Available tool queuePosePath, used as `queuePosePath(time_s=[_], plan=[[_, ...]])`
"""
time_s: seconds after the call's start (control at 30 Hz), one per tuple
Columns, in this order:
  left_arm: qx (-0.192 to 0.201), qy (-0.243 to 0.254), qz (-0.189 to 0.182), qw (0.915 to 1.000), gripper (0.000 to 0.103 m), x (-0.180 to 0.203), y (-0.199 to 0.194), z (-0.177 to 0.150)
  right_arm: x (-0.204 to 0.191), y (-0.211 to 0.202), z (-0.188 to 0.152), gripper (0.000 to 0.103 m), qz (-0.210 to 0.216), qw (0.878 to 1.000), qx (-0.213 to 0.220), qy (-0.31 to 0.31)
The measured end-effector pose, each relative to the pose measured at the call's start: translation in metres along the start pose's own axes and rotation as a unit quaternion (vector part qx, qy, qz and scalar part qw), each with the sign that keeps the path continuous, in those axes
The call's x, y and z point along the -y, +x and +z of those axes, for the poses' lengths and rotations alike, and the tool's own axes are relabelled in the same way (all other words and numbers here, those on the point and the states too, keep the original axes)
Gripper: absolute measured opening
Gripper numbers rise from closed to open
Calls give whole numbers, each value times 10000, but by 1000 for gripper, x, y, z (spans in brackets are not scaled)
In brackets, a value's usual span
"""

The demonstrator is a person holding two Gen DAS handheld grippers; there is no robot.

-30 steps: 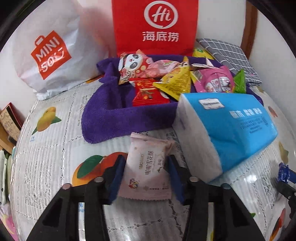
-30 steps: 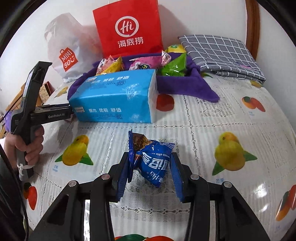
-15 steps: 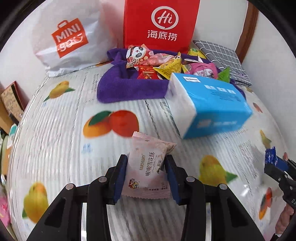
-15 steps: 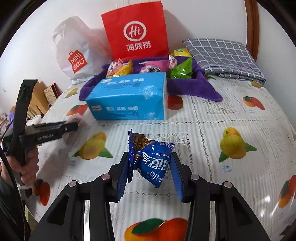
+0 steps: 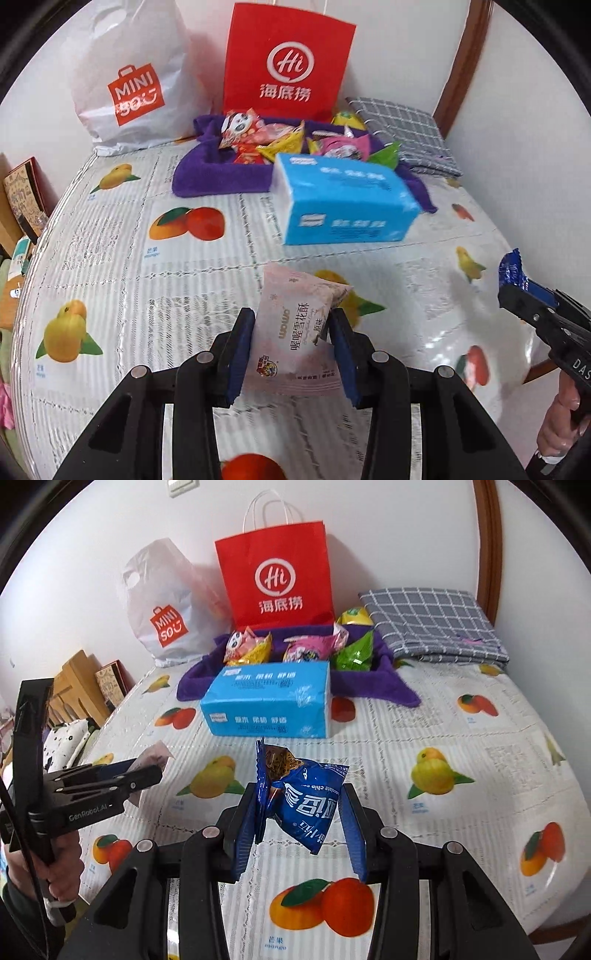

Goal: Organize snacks
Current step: 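Carry pink-white packet and blue snack bag toward the purple towel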

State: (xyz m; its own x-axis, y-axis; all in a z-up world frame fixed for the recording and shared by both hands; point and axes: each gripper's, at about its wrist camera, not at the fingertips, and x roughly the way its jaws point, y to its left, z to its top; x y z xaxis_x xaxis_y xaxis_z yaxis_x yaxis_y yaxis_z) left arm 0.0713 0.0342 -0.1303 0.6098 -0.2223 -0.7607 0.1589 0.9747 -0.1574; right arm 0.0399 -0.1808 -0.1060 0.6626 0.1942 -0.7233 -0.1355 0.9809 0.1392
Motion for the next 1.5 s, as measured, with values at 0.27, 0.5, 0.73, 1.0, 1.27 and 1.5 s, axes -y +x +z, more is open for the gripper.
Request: queuePosePath(time_s=[0.27,0.5,0.73,1.0,1.27,1.5], plan=[[215,61,-111,9997,40,16,-22,8,4,-26,10,43,-53,9997,232,11],[363,97,-173,9991,40,26,-33,18,3,-37,19,43,-10,9993,378,-10],[454,116,-176,9987,40,33,-39,26,2,-42,28,43,28,9989,459,-43],[502,164,-163,9985,40,38,-42,32,3,-42,33,43,43,9987,496,-58],[562,180,-176,9981,40,42,-46,40,2,-45,41,43,34,9984,562,-80],[612,141,-209,9978,40,41,-49,48,2,-47,51,43,40,9980,629,-80]])
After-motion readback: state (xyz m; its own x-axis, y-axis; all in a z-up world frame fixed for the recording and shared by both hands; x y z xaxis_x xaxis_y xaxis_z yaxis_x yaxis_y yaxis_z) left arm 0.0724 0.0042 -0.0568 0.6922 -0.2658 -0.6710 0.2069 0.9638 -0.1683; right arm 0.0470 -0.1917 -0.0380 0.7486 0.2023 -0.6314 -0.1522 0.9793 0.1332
